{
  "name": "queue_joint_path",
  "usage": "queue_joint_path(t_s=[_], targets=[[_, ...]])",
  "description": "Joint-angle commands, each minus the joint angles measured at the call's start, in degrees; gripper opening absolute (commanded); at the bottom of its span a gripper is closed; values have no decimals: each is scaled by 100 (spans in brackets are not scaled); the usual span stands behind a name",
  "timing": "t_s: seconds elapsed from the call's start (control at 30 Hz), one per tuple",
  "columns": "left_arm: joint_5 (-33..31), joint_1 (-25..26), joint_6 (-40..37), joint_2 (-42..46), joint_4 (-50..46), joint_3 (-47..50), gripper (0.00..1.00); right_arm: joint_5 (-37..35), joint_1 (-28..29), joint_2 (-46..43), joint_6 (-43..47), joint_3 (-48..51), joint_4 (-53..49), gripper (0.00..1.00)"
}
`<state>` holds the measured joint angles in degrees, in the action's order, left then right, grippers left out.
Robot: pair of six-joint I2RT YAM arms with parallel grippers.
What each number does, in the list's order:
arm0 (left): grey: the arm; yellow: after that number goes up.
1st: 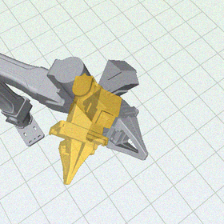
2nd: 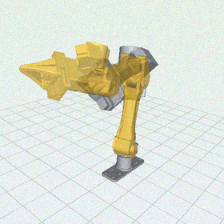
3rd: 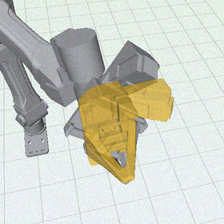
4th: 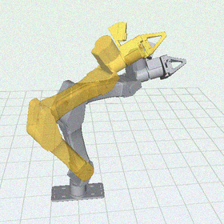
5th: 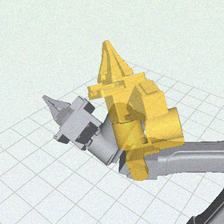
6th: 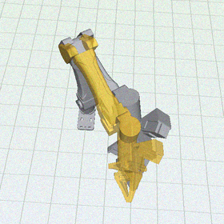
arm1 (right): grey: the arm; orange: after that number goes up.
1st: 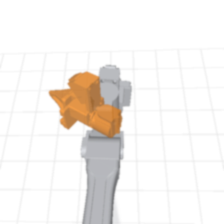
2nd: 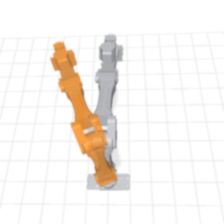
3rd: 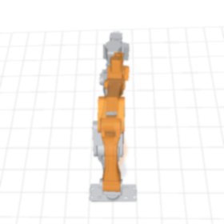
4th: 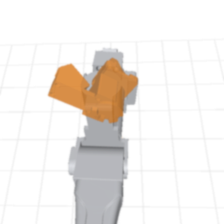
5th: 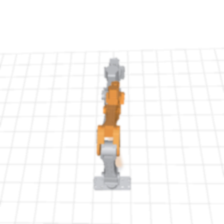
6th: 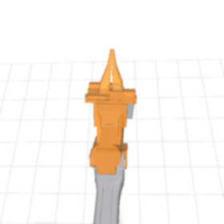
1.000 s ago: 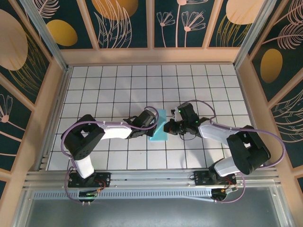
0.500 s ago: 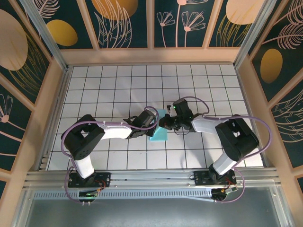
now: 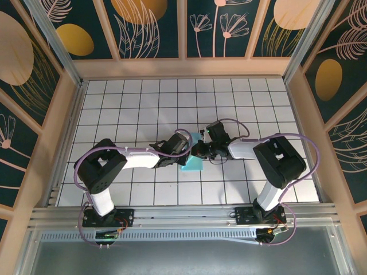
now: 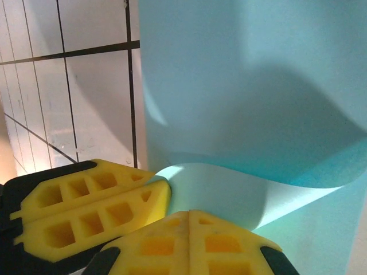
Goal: Fold a paper plane with a square sheet of paper (fold left side to right side)
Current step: Fold the triangle a second time at the center of the table.
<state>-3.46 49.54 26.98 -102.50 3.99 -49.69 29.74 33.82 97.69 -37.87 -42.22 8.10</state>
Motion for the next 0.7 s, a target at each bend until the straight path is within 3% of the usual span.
queue_joint_path(t_s=[0.0, 0.67], targets=[[101, -32, -105, -218, -241, -14, 0, -151, 46, 123, 129, -188, -136, 0], [72, -33, -71, -200, -232, -5, 0, -337, 48, 190, 189, -52, -321, 0]])
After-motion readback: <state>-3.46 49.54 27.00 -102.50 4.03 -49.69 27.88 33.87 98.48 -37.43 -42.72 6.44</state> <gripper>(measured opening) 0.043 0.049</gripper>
